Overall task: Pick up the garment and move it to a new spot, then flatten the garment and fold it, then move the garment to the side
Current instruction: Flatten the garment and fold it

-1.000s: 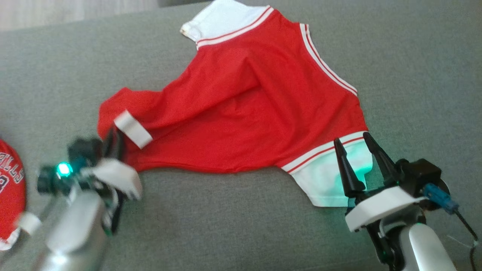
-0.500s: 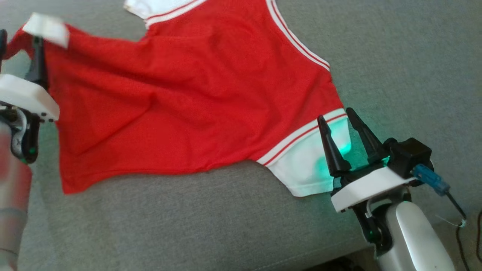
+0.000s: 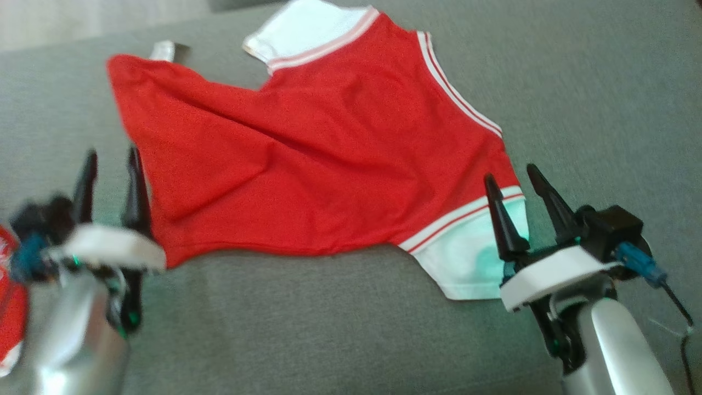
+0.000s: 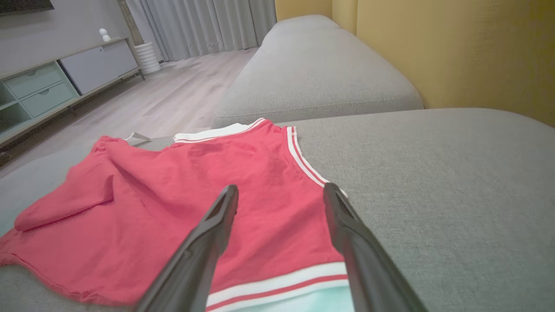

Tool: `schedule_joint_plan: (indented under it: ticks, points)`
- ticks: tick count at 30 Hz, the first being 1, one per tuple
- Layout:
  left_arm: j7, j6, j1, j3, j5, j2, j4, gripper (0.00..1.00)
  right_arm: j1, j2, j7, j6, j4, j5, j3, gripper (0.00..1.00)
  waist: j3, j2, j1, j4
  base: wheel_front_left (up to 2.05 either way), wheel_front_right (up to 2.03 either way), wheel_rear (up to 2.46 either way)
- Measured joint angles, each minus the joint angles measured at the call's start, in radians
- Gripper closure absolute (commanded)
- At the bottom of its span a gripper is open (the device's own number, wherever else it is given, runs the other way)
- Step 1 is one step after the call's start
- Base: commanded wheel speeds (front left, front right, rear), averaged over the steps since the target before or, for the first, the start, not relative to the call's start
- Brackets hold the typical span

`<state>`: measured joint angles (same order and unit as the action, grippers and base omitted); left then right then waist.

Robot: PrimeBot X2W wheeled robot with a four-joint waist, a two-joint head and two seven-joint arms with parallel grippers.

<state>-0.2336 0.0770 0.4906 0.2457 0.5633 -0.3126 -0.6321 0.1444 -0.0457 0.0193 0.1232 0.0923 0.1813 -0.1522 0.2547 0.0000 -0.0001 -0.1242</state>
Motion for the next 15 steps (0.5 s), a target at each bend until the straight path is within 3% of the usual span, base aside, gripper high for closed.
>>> schedule_joint_plan:
  ticks: [8, 15]
  points:
    - [-0.018, -0.091, -0.314, -0.058, -0.087, 0.048, 0.284, 0.00, -0.094, -0.001, 0.034, 0.000, -0.032, -0.017, 0.079, 0.00, -0.125, 0.0000, -0.0001, 0.069, 0.00, 0.00, 0.00]
    - [-0.018, -0.122, -0.485, -0.059, -0.137, 0.081, 0.410, 0.00, -0.144, -0.001, 0.043, 0.000, -0.047, -0.024, 0.127, 0.00, -0.183, 0.0000, -0.0001, 0.099, 0.00, 0.00, 0.00]
